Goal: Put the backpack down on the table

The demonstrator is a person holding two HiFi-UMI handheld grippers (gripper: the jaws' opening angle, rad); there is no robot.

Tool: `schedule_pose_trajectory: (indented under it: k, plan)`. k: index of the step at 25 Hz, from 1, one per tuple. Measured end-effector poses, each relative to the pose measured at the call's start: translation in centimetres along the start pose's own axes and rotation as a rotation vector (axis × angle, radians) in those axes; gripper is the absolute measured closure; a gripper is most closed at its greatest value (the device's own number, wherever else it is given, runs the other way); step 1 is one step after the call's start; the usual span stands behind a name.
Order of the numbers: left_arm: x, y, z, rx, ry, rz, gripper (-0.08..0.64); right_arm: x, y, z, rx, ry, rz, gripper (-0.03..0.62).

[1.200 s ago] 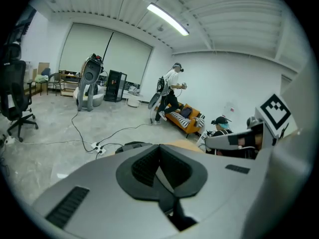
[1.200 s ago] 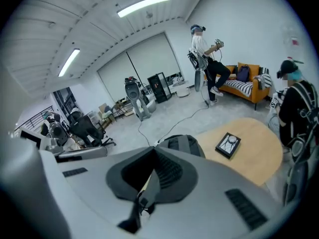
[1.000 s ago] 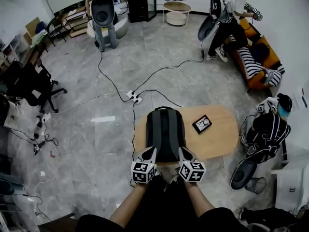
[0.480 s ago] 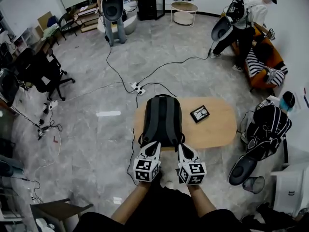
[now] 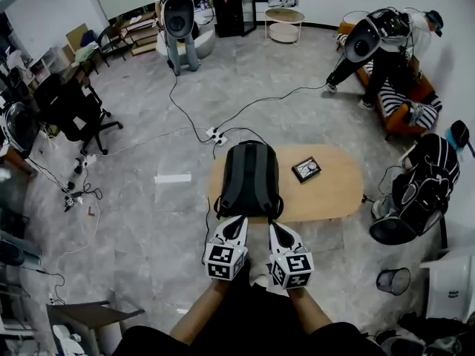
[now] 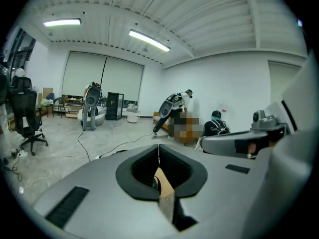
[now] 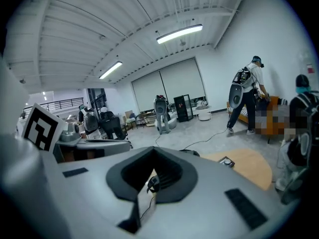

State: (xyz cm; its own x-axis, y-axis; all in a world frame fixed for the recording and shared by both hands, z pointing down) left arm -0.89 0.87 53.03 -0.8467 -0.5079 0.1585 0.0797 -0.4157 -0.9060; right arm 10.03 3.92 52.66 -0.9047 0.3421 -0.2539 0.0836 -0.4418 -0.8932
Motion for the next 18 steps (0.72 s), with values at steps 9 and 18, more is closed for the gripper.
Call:
schedule_pose_trajectory:
  k: [9, 18]
  plan:
    - [-1.2, -0.7, -1.8, -0.016, 0.004, -0.005, 0.545, 1.2, -0.4, -1.7, -0.014, 0.017, -0.015, 0.583]
    - [-2.4, -1.2, -2.5, -0.022, -0.016, 0.002, 0.545, 1.2, -0.9, -3.0, -0.032, 0.013, -0.011, 0.583]
Point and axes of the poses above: the fingertips, and each gripper's own axes: z forward along the fingers, x to its left, y out of its top, the point moved 3 cm from there along -z, backward along the fingers, and after that the axes turned 2 degrees about x, right-handed, at the moved point
